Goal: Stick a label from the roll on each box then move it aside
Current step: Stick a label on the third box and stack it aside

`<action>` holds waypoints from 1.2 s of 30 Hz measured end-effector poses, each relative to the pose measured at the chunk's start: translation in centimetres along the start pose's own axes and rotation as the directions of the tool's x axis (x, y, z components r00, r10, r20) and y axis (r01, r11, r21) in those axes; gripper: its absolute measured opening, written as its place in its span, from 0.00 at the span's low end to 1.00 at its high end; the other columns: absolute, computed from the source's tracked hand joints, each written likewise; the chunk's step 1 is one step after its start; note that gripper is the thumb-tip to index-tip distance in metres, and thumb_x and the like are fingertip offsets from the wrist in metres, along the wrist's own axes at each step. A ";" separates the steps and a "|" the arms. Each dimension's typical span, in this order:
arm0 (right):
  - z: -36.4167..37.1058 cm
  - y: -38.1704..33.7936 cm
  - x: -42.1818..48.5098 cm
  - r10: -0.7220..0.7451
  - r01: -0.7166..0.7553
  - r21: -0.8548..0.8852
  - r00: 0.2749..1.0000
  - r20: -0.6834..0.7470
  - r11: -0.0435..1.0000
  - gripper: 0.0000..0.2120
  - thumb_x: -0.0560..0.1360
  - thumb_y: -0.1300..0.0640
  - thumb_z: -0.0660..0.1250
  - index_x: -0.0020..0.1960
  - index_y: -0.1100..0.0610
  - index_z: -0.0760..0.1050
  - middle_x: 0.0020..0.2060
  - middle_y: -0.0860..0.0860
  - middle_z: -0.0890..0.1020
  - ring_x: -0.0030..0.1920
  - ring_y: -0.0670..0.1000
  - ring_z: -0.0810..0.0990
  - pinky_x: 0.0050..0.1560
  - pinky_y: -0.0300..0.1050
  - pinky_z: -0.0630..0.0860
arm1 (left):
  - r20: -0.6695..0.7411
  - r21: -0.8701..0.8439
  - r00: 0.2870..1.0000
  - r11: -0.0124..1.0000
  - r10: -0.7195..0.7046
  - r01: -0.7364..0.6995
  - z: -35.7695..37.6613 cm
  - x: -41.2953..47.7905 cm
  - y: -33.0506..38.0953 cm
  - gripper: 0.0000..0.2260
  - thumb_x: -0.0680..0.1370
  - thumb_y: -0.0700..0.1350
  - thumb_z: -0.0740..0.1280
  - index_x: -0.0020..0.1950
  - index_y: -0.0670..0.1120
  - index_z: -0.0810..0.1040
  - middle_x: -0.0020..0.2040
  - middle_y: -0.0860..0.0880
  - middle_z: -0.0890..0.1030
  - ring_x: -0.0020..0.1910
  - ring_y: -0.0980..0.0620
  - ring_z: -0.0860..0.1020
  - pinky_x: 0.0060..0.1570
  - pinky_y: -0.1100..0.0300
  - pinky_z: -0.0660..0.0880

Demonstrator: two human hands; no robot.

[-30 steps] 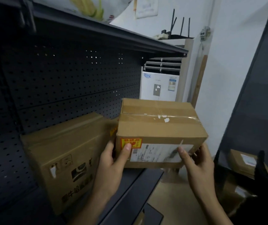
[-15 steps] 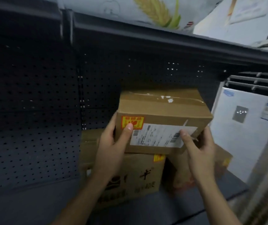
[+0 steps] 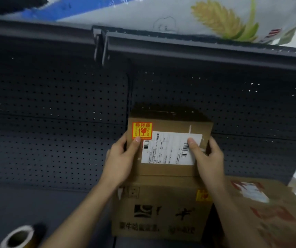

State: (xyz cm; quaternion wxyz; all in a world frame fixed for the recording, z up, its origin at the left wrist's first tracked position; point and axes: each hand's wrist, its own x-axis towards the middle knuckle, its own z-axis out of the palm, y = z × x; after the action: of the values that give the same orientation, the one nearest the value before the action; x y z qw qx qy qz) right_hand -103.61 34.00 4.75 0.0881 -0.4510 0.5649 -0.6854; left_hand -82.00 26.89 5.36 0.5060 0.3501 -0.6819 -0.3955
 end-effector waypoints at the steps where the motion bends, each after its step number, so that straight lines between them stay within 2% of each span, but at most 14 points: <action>1: 0.1 0.3 0.4 0.006 -0.006 -0.007 1.000 0.004 1.000 0.12 0.75 0.49 0.71 0.58 0.46 0.78 0.48 0.42 0.86 0.49 0.41 0.84 0.50 0.43 0.82 | -0.006 0.024 1.000 1.000 -0.003 0.003 0.0 0.4 -0.1 0.11 0.81 0.57 0.61 0.59 0.59 0.80 0.49 0.62 0.85 0.50 0.65 0.82 0.55 0.59 0.76; 5: 0.2 0.9 1.7 0.006 -0.005 -0.063 1.000 0.014 0.998 0.12 0.75 0.47 0.72 0.57 0.45 0.77 0.49 0.42 0.85 0.50 0.42 0.83 0.56 0.48 0.81 | -0.038 0.080 0.999 0.996 -0.023 0.026 0.4 1.6 -0.3 0.12 0.81 0.58 0.61 0.57 0.56 0.80 0.45 0.61 0.85 0.45 0.67 0.81 0.48 0.63 0.76; 8: 0.3 1.0 2.1 -0.008 0.011 -0.116 1.000 0.023 0.993 0.10 0.74 0.45 0.72 0.53 0.42 0.77 0.48 0.42 0.85 0.50 0.42 0.83 0.54 0.47 0.80 | -0.063 0.082 0.997 0.996 -0.033 0.038 0.6 2.2 -0.7 0.12 0.81 0.57 0.61 0.56 0.54 0.81 0.45 0.59 0.86 0.44 0.66 0.82 0.45 0.64 0.75; 12: 0.6 0.9 2.1 -0.026 0.026 -0.177 1.000 0.002 0.984 0.09 0.73 0.43 0.72 0.50 0.40 0.75 0.46 0.41 0.83 0.48 0.40 0.81 0.51 0.42 0.78 | -0.080 0.102 0.996 0.993 -0.047 0.055 0.5 2.9 -1.5 0.13 0.81 0.58 0.60 0.55 0.54 0.80 0.46 0.59 0.85 0.48 0.61 0.82 0.52 0.58 0.77; 15: 0.8 1.3 2.1 -0.031 0.027 -0.185 0.999 -0.020 0.982 0.12 0.72 0.41 0.72 0.53 0.42 0.76 0.48 0.43 0.84 0.50 0.43 0.82 0.54 0.48 0.79 | -0.079 0.125 0.996 0.991 -0.044 0.053 0.5 3.3 -1.8 0.14 0.81 0.60 0.59 0.56 0.55 0.79 0.48 0.59 0.85 0.53 0.56 0.81 0.56 0.53 0.76; 18: 1.1 1.5 1.8 -0.027 0.021 -0.165 0.999 -0.038 0.986 0.13 0.72 0.40 0.72 0.53 0.42 0.76 0.50 0.45 0.84 0.51 0.46 0.82 0.56 0.55 0.80 | -0.061 0.128 0.998 0.991 -0.029 0.037 0.4 3.1 -1.7 0.14 0.82 0.59 0.58 0.58 0.55 0.78 0.49 0.58 0.84 0.53 0.56 0.81 0.55 0.54 0.76; 20: 1.2 1.3 1.6 -0.017 0.013 -0.157 1.000 -0.026 0.987 0.12 0.73 0.40 0.71 0.54 0.41 0.76 0.51 0.45 0.83 0.52 0.45 0.82 0.57 0.56 0.80 | -0.057 0.146 0.998 0.989 -0.030 0.038 0.4 3.1 -1.5 0.14 0.82 0.59 0.58 0.59 0.54 0.78 0.49 0.58 0.84 0.53 0.56 0.81 0.53 0.56 0.75; 23: 0.9 0.6 1.1 0.001 -0.002 -0.143 1.000 -0.002 0.990 0.12 0.75 0.42 0.70 0.57 0.42 0.76 0.48 0.39 0.84 0.50 0.39 0.82 0.57 0.50 0.80 | -0.076 0.165 0.997 0.986 -0.025 0.037 -0.1 3.0 -1.2 0.15 0.80 0.61 0.60 0.58 0.54 0.79 0.48 0.58 0.84 0.51 0.55 0.81 0.53 0.54 0.78; 25: 0.3 0.1 0.6 -0.005 0.007 -0.169 1.000 0.013 0.986 0.14 0.77 0.43 0.69 0.61 0.41 0.73 0.45 0.33 0.83 0.48 0.32 0.80 0.51 0.38 0.78 | -0.081 0.188 0.997 0.982 -0.005 0.020 -0.5 2.9 -1.1 0.16 0.80 0.62 0.62 0.57 0.53 0.80 0.47 0.57 0.84 0.51 0.55 0.81 0.51 0.54 0.78; 27: -0.3 -0.4 -0.1 -0.007 0.012 -0.204 1.000 0.022 0.979 0.18 0.77 0.45 0.69 0.65 0.41 0.71 0.47 0.33 0.81 0.48 0.29 0.78 0.45 0.28 0.75 | -0.071 0.225 0.997 0.974 0.010 0.006 -0.9 2.7 -1.0 0.19 0.79 0.62 0.61 0.60 0.52 0.80 0.51 0.56 0.84 0.52 0.55 0.81 0.49 0.57 0.76; 29: -0.8 -0.6 -0.9 -0.019 0.014 -0.255 1.000 -0.019 0.967 0.24 0.77 0.46 0.69 0.72 0.44 0.68 0.57 0.37 0.78 0.53 0.34 0.78 0.52 0.29 0.73 | -0.059 0.260 0.998 0.966 0.013 0.003 -1.3 2.2 -1.2 0.22 0.79 0.64 0.61 0.64 0.52 0.78 0.54 0.53 0.83 0.55 0.52 0.80 0.51 0.56 0.76; 31: -1.4 -0.7 -1.9 -0.079 0.037 -0.365 0.992 -0.100 0.930 0.28 0.77 0.44 0.68 0.75 0.48 0.66 0.63 0.43 0.73 0.59 0.41 0.74 0.58 0.40 0.71 | -0.064 0.321 0.998 0.947 0.014 0.007 -1.7 1.2 -1.5 0.25 0.79 0.65 0.59 0.68 0.51 0.75 0.60 0.51 0.82 0.61 0.48 0.78 0.58 0.51 0.76; 33: -1.8 -0.7 -2.9 -0.180 0.108 -0.470 0.977 -0.111 0.876 0.24 0.77 0.45 0.69 0.71 0.50 0.70 0.61 0.46 0.72 0.58 0.45 0.73 0.56 0.42 0.69 | -0.087 0.431 0.996 0.903 0.034 0.007 -2.3 0.0 -2.1 0.25 0.80 0.64 0.58 0.69 0.51 0.74 0.62 0.48 0.81 0.63 0.46 0.77 0.60 0.48 0.76; 36: -1.5 -0.7 -4.4 -0.188 0.197 -0.573 0.979 0.076 0.795 0.16 0.78 0.47 0.67 0.63 0.51 0.76 0.52 0.44 0.73 0.51 0.44 0.73 0.47 0.35 0.66 | -0.102 0.637 0.991 0.771 0.092 -0.006 -3.1 -1.8 -2.8 0.21 0.81 0.61 0.58 0.64 0.49 0.78 0.57 0.45 0.83 0.52 0.44 0.81 0.49 0.49 0.79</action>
State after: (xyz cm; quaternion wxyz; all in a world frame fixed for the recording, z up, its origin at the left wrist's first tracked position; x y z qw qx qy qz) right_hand -101.88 38.06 3.09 -0.1186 -0.5166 0.6967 -0.4834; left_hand -78.32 26.65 2.63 0.4108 0.5067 -0.7505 -0.1058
